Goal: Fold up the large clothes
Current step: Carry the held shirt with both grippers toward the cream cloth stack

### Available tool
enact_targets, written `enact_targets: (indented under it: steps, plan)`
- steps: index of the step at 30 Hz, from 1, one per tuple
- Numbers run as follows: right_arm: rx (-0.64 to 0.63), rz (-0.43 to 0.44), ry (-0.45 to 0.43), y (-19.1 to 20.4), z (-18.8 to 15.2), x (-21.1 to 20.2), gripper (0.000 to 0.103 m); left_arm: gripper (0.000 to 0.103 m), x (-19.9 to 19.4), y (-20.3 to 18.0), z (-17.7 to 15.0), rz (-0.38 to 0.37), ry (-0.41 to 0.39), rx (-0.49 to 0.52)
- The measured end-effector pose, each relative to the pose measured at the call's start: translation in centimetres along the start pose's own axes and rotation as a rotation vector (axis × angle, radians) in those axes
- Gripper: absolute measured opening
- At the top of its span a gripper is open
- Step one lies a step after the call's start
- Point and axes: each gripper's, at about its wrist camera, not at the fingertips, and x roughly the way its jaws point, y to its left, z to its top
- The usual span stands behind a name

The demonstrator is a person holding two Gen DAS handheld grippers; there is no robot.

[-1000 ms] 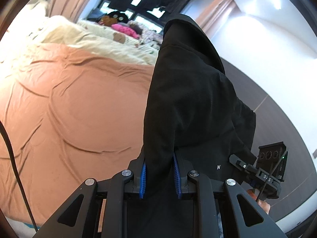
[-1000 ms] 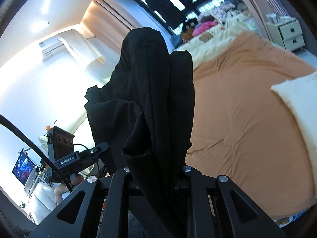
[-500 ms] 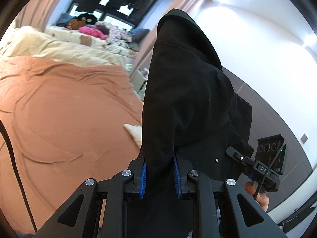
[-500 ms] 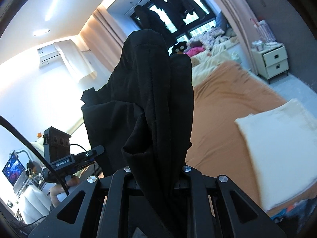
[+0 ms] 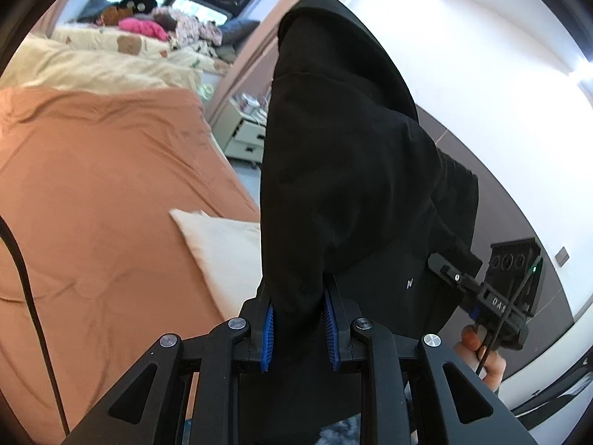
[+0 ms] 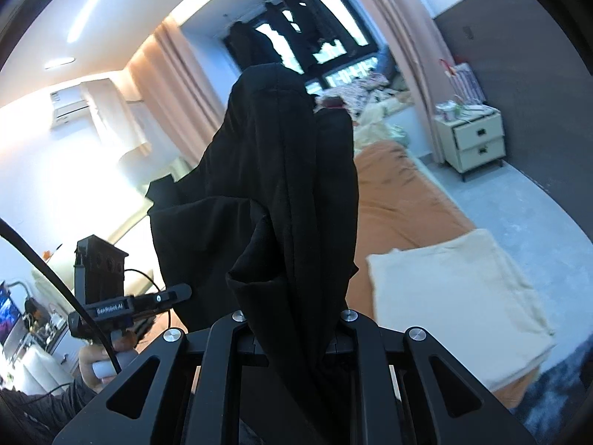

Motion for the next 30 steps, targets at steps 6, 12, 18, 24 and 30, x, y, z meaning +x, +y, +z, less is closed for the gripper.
enact_targets:
  steps: [6, 12, 18, 24, 30]
  plan:
    - [0.001, -0.116, 0.045, 1.7, 2.0, -0.7, 0.012, 0.024, 5.2, -0.5, -0.3, -0.056, 0.085, -0.038]
    - [0.024, -0.169, 0.082, 3.2, 3.6, 1.1, 0.012, 0.024, 9.0, 1.7, -0.1, -0.085, 0.15, -0.082]
    - [0.09, -0.207, 0.152, 2.5, 4.2, 6.8, 0.012, 0.024, 13.8, 5.2, 0.5, -0.074, 0.221, -0.136]
    - [0.125, -0.266, 0.206, 1.9, 5.6, 12.8, 0.012, 0.024, 18.3, 9.7, 1.3, -0.073, 0.277, -0.162]
    - [0.192, -0.371, 0.306, 0.2, 6.7, 17.7, 0.018, 0.025, 23.0, 12.0, 1.0, -0.075, 0.343, -0.186]
